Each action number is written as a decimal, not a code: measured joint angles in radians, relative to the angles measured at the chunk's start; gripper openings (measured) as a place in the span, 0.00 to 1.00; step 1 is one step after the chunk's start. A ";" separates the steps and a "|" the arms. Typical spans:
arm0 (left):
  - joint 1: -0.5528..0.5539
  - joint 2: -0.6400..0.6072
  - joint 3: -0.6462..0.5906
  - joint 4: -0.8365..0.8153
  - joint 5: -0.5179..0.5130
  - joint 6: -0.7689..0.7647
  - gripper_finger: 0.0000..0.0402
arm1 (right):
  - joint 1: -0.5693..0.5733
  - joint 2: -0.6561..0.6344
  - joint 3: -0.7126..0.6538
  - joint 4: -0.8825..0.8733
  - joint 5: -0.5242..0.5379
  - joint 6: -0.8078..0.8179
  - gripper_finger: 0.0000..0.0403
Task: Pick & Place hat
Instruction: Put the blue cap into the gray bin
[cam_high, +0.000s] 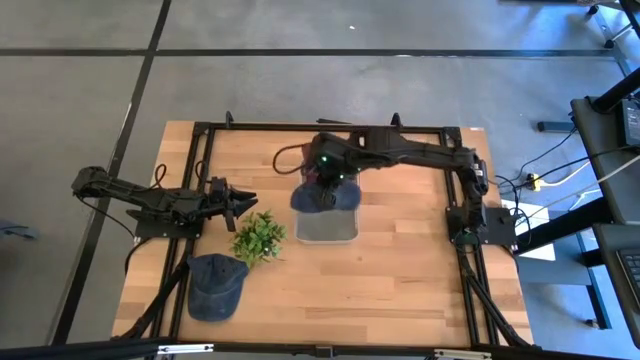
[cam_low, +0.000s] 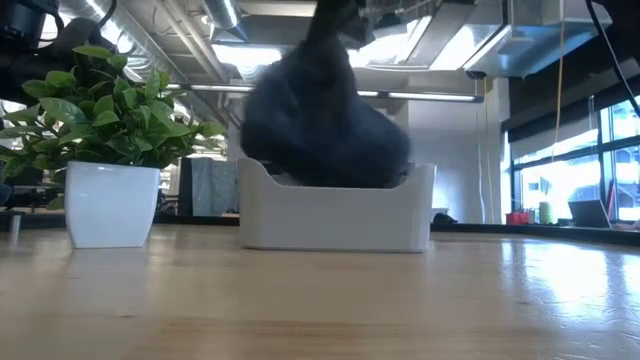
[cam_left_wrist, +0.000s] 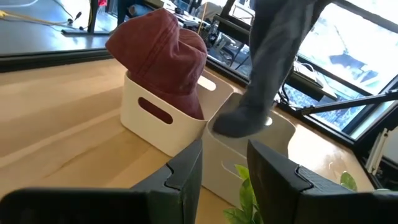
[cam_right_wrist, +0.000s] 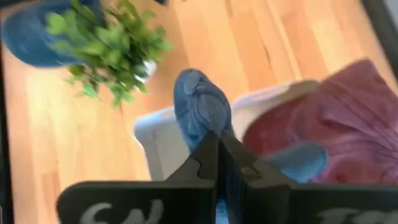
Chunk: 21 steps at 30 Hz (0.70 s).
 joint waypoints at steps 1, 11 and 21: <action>0.000 0.000 0.000 0.000 0.000 0.008 0.30 | 0.015 0.000 0.012 0.003 0.019 0.017 0.01; 0.000 0.000 0.000 0.000 -0.034 0.087 0.30 | 0.141 0.000 0.008 0.042 0.349 0.210 0.01; 0.000 0.000 0.000 0.000 -0.041 0.141 0.30 | 0.235 0.002 -0.187 0.247 0.600 0.373 0.01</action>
